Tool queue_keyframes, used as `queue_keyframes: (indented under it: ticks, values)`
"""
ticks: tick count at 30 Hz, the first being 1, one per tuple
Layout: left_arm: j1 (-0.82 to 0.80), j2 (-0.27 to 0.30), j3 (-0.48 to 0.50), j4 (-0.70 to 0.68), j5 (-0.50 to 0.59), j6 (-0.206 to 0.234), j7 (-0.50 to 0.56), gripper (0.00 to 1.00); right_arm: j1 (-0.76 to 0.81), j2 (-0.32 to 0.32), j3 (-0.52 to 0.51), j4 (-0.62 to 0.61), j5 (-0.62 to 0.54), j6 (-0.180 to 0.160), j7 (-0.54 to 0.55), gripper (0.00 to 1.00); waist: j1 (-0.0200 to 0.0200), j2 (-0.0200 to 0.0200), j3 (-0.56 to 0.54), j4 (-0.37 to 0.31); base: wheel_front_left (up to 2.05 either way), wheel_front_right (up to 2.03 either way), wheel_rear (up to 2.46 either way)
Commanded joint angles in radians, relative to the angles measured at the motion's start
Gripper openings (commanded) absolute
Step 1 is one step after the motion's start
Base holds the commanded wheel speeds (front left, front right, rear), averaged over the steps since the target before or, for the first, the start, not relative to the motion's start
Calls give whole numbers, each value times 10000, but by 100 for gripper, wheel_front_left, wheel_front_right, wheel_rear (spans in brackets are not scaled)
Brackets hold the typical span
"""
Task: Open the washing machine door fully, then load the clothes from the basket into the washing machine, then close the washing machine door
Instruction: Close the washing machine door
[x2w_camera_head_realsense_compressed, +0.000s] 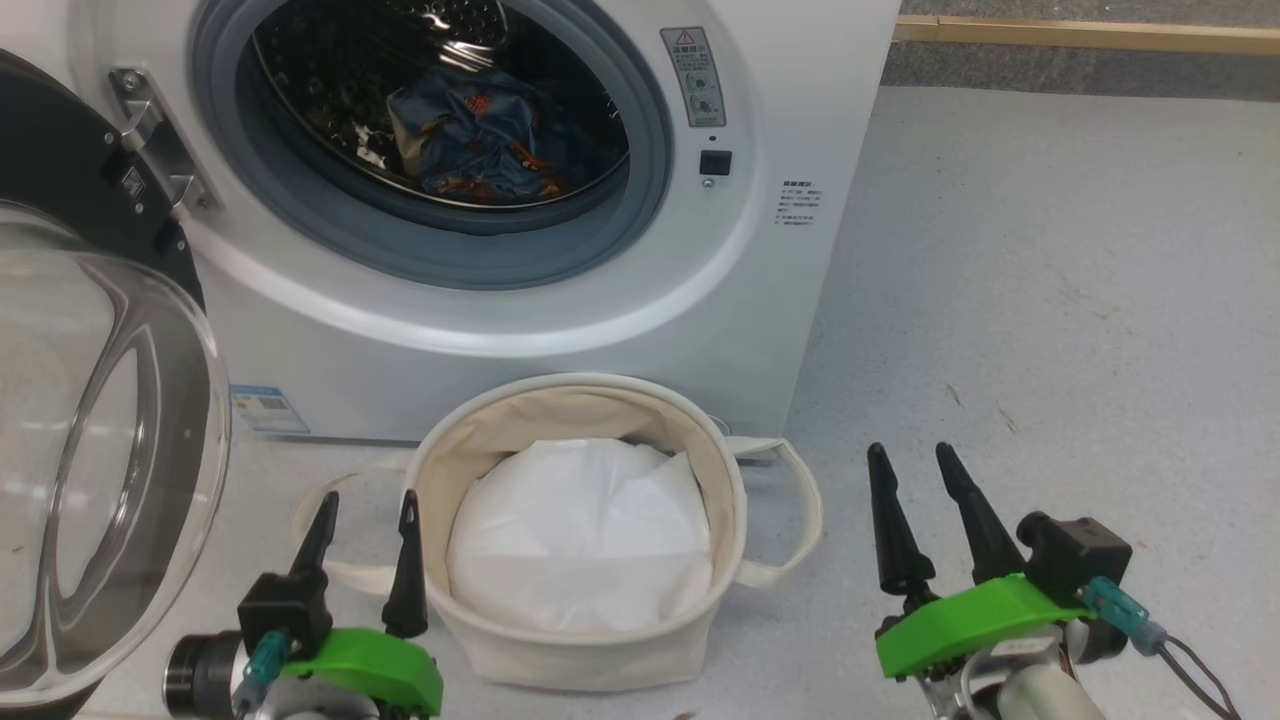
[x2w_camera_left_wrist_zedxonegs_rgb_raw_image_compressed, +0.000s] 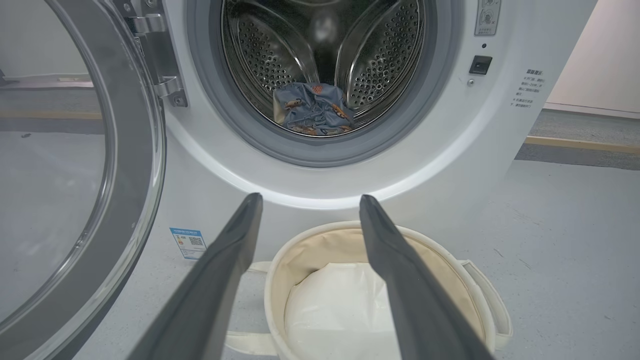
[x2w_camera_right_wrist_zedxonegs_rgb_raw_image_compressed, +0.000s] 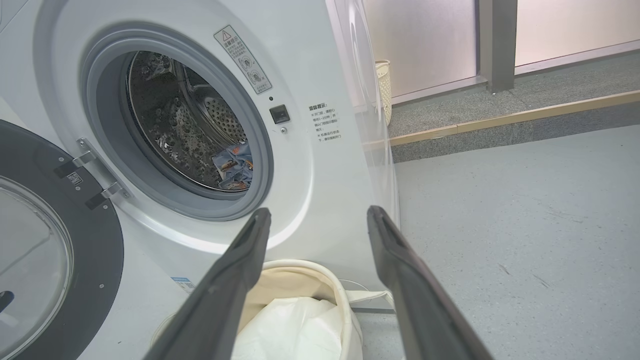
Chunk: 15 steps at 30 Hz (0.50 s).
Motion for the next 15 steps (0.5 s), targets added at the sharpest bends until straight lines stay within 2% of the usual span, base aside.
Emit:
queue_keyframes:
  ticks: [1, 10, 15]
  values:
    - [-214, 45, 383, -351, 76, 60, -120, 100, -172, 53, 234, -289, -65, 2, -122, 100, 1, -1, -6, 4, 0, 0, 0]
    - [-121, 11, 382, -164, 93, 64, -120, 100, -108, 53, 295, -189, -109, 2, -122, 100, 1, -1, -190, -4, 0, 0, 0]
    - [-110, 0, 547, 153, -243, 58, -120, 100, -46, 53, 341, -145, -69, 2, -122, 100, 1, -1, -282, 6, -6, 2, 4]
